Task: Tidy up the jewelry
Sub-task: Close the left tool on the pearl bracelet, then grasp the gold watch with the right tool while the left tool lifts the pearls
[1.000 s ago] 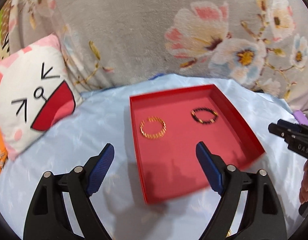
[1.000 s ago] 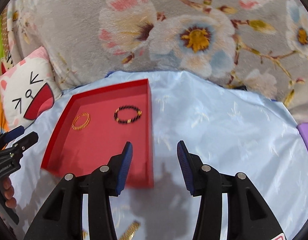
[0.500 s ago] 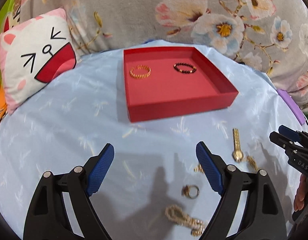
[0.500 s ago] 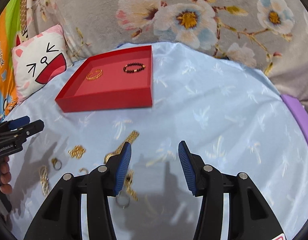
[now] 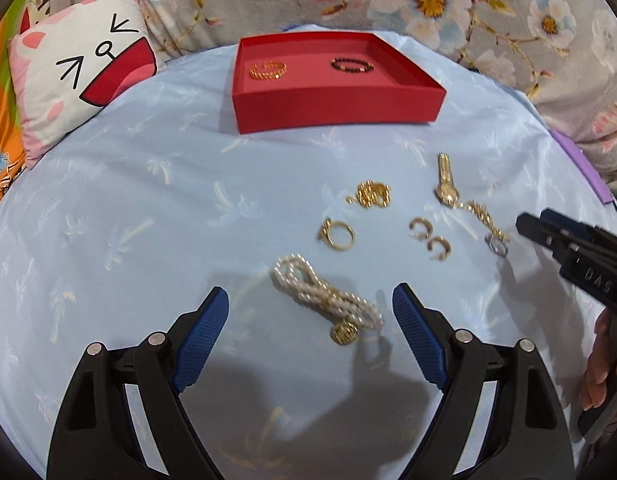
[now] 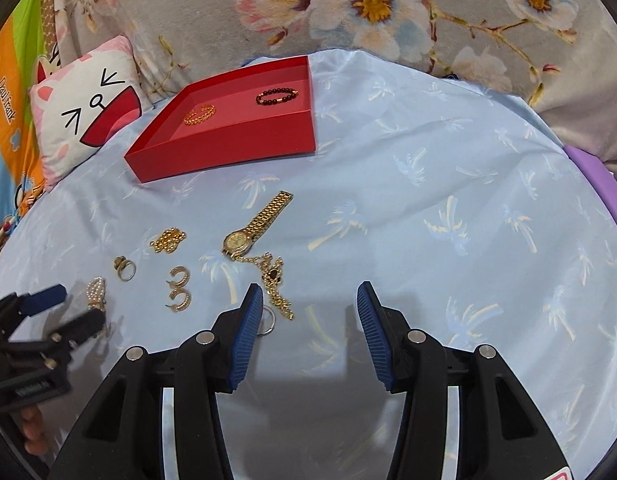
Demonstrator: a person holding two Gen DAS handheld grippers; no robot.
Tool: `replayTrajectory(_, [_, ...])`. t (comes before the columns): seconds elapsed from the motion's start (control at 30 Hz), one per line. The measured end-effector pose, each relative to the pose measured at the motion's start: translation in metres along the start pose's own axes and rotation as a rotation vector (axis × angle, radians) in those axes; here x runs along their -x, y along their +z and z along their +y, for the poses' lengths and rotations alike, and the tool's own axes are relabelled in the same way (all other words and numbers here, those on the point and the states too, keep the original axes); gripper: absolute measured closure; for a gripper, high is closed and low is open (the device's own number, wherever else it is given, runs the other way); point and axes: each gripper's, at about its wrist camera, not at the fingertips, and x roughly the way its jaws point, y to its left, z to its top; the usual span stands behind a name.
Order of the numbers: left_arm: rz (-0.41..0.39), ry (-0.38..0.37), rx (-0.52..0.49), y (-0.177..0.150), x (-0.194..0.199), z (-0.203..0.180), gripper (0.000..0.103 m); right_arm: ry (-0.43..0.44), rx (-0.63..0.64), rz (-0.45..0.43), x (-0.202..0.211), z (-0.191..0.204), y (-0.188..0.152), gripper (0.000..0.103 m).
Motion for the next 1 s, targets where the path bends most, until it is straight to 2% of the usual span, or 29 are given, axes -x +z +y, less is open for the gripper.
replayTrajectory(0.03, [0.011,0.015,-0.001,-0.002,-0.004,0.0,0.022,0.002,0.003,-0.001,0.001,0.001,0.0,0.054])
replayTrajectory(0.1, [0.006,0.049,-0.017,-0.006,-0.005,0.001,0.031,-0.001,0.008,-0.004,0.001,0.003,-0.001,0.054])
replayTrajectory(0.23, [-0.004,0.05,-0.019,-0.009,0.0,0.011,0.046,0.009,0.013,-0.003,0.002,0.005,0.003,0.054])
replayTrajectory(0.33, [-0.019,0.049,-0.018,-0.01,0.003,0.018,0.064,0.043,-0.005,0.009,0.0,0.007,0.01,0.054])
replayTrajectory(0.4, [-0.025,0.034,-0.011,-0.008,0.002,0.022,0.083,0.054,-0.015,0.025,-0.005,0.011,0.017,0.054])
replayTrajectory(0.47, [-0.027,0.006,-0.01,-0.005,0.001,0.026,0.088,0.068,-0.015,0.039,-0.011,0.017,0.024,0.054])
replayTrajectory(0.6, [-0.031,-0.021,-0.003,-0.003,0.0,0.029,0.089,0.064,0.018,0.064,-0.027,0.036,0.03,0.054])
replayTrajectory(0.77, [-0.033,-0.039,0.007,-0.003,0.0,0.03,0.089,0.019,0.062,0.072,-0.043,0.051,0.031,0.057])
replayTrajectory(0.87, [-0.033,-0.044,0.012,-0.003,-0.001,0.031,0.089,0.024,0.063,0.089,-0.051,0.053,0.031,0.066])
replayTrajectory(1.0, [-0.034,-0.05,0.017,-0.004,-0.001,0.031,0.089,0.001,0.085,0.09,-0.059,0.057,0.03,0.073])
